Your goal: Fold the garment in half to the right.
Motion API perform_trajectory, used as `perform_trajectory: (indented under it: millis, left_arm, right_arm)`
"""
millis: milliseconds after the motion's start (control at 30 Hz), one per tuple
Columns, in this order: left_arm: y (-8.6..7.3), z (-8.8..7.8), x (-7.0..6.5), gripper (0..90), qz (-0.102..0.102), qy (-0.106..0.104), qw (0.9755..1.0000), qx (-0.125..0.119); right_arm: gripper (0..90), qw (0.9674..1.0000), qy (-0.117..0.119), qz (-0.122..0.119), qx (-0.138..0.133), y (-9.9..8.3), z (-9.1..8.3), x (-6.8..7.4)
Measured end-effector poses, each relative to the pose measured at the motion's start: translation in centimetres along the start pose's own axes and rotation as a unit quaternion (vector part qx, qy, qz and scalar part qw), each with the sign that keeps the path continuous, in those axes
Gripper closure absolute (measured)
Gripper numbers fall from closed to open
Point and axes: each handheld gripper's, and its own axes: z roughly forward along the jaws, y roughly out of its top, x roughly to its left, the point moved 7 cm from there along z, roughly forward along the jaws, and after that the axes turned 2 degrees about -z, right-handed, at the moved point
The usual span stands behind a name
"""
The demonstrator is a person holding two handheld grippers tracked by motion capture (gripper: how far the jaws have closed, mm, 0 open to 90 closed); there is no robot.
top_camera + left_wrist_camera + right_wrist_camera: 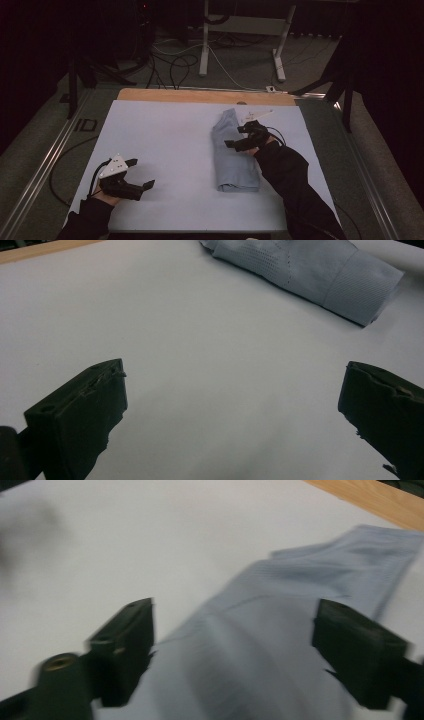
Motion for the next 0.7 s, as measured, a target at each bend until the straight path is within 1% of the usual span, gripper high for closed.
perform_trajectory:
  millis: [67,100,167,200,233,267,333,367,400,433,467,500,533,567,633,700]
  left_arm:
    - [0.0,0.0,0.0,0.5,-0.001,0.0,1.0,0.0]
    - [0.0,0.0,0.0,0.5,0.001,0.0,1.0,0.0]
    - [0.0,0.0,-0.1,0.5,0.002,-0.001,1.0,0.0]
    - [0.0,0.0,0.0,0.5,0.001,0.0,1.0,0.0]
    - [0.0,-0.1,0.0,0.5,-0.001,-0.001,1.0,-0.002]
    - [0.0,-0.1,0.0,0.5,0.0,-0.001,1.0,-0.003]
    - [0.0,-0.1,0.0,0.5,0.001,-0.001,1.0,-0.002]
    - [0.0,-0.1,0.0,0.5,-0.001,-0.002,1.0,-0.003]
    - [0.0,-0.1,0.0,0.5,-0.001,-0.002,1.0,-0.002]
    - [0.0,-0.1,0.0,0.5,0.0,-0.002,1.0,-0.001]
    - [-0.1,0.0,0.0,0.5,0.001,-0.002,1.0,-0.001]
    - [-0.1,0.0,0.0,0.5,0.002,-0.003,1.0,-0.001]
    - [-0.1,0.1,0.0,0.5,0.001,-0.003,1.0,0.0]
    - [-0.1,0.1,0.0,0.5,0.0,-0.002,1.0,-0.001]
    - [-0.1,0.0,-0.1,0.5,0.003,-0.002,1.0,0.0]
    - [-0.1,0.0,-0.1,0.5,0.003,-0.002,1.0,0.0]
  right_arm:
    - [26.7,0.9999,0.008,-0.012,-0.002,-0.1,-0.4,1.3]
    - [32.1,0.9998,0.012,-0.019,-0.004,-0.2,-0.5,2.0]
    - [35.8,0.9992,0.024,-0.032,-0.005,-0.3,-0.9,3.2]
    - [41.6,0.9991,0.025,-0.034,-0.007,-0.4,-1.0,3.7]
    - [45.3,0.9988,0.034,-0.035,-0.006,-0.6,-1.1,4.3]
    - [45.4,0.9984,0.04,-0.04,-0.003,-0.7,-1.2,4.9]
    - [53.3,0.9977,0.044,-0.052,0.004,-1.2,-1.4,5.8]
    - [53.4,0.9971,0.046,-0.06,0.006,-1.4,-1.6,6.3]
    - [55.4,0.9968,0.05,-0.062,0.007,-1.6,-1.8,6.7]
    - [61.0,0.9964,0.055,-0.064,0.006,-1.8,-2.0,7.1]
    - [63.4,0.9957,0.059,-0.071,0.007,-2.1,-2.1,7.4]
    - [67.4,0.9951,0.056,-0.08,0.014,-2.5,-2.1,7.8]
    - [74.6,0.9945,0.045,-0.093,0.018,-2.7,-2.0,7.9]
    - [78.4,0.994,0.039,-0.1,0.021,-3.0,-1.9,7.9]
    - [89.6,0.9936,0.037,-0.102,0.03,-3.5,-1.7,7.8]
    - [90.0,0.9922,0.033,-0.114,0.036,-4.1,-1.6,7.7]
